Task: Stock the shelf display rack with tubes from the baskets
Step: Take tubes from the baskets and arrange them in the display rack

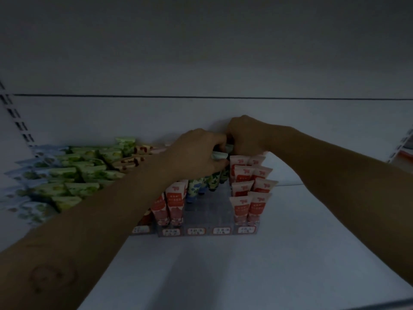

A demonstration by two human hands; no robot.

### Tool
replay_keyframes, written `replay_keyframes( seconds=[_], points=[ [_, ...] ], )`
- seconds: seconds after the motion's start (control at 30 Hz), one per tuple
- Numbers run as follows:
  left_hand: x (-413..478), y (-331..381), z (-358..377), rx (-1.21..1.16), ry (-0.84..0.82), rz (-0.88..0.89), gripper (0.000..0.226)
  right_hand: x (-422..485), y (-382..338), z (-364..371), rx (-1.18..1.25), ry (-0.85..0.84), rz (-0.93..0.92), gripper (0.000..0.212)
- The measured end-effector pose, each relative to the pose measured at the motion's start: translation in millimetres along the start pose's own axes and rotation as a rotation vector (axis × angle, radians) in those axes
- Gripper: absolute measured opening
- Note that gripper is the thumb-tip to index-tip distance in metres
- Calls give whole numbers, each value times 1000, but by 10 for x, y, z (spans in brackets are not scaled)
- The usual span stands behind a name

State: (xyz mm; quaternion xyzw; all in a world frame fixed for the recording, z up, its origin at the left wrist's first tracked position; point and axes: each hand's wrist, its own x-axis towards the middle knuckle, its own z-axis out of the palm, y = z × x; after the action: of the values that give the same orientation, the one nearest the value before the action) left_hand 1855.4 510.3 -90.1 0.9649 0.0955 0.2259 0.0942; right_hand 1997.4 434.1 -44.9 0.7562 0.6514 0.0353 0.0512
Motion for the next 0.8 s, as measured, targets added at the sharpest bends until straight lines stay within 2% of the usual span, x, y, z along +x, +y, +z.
replay_keyframes(
  seconds=[0.13, 0.23, 0.27, 0.33, 0.47, 0.6, 0.8],
  points=[
    [-16, 30, -32, 51, -85, -37, 20, 9, -45, -30, -7, -76, 44, 35],
    [-129, 58, -145, 104, -106, -15, 34, -13, -60, -135, 16, -154, 59, 10],
    [-190, 75, -193, 120, -99, -8, 43, -55, -39, -201, 78, -159, 67, 13],
    [-320, 101, -287, 180, -81, -31, 57, -200, 1, -383, 204, -96, 73, 38],
    [-593, 238, -444, 293, -116, -57, 58, -749, -127, -580, 301, 11, 56, 59],
    [-1031, 550, -523, 307, -95, -79, 58, -1380, -411, -454, 374, 89, 100, 68],
    [-1760, 954, -364, 375, -106, -80, 53, -2142, -1059, -120, 332, 208, 65, 67]
  ],
)
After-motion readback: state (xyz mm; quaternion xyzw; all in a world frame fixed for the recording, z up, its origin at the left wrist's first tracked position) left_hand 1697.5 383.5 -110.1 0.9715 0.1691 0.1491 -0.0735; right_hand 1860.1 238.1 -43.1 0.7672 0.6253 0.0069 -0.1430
